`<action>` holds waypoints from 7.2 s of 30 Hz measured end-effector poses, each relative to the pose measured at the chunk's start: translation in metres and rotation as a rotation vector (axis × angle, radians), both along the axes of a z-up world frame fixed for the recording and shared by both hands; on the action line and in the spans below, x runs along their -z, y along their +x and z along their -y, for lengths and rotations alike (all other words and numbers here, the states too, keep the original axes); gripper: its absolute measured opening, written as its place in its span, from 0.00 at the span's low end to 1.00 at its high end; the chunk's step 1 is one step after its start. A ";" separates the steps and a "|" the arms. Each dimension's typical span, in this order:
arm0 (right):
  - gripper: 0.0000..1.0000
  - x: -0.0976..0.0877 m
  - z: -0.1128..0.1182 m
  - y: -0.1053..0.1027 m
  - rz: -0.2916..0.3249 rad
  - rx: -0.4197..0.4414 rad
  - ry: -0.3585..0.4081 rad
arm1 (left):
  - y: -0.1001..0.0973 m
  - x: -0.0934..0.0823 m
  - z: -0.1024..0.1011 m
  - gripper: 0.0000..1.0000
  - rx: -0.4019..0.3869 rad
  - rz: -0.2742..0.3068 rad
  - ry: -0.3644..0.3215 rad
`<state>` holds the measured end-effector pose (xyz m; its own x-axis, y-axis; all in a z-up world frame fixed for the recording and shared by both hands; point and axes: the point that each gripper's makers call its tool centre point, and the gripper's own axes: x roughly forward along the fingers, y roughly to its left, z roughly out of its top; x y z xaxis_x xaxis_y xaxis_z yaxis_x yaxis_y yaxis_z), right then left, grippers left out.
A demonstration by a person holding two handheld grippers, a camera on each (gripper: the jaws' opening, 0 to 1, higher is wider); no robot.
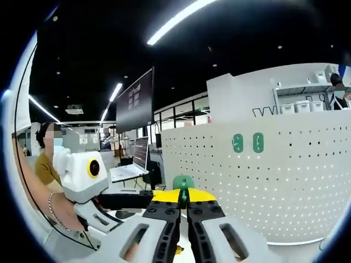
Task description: Insert the hook assembly into the mounting plate slot until the hook locks in place.
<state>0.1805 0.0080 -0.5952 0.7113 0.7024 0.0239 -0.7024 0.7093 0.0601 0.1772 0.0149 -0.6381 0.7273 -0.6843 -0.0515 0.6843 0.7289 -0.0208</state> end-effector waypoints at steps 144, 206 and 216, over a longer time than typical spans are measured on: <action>0.01 -0.045 0.104 0.182 0.168 0.561 -0.091 | -0.042 0.095 -0.041 0.60 0.015 -0.254 0.118; 0.50 -0.028 0.087 0.155 0.116 0.385 -0.087 | -0.039 0.095 -0.043 0.59 0.009 -0.250 0.104; 0.50 -0.026 0.088 0.152 0.110 0.363 -0.077 | -0.040 0.092 -0.042 0.59 0.008 -0.245 0.105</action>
<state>0.3321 -0.0800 -0.5695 0.9100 0.4086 0.0708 -0.4045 0.9122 -0.0652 0.1374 0.0572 -0.7300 0.6792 -0.6713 -0.2965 0.6735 0.7307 -0.1115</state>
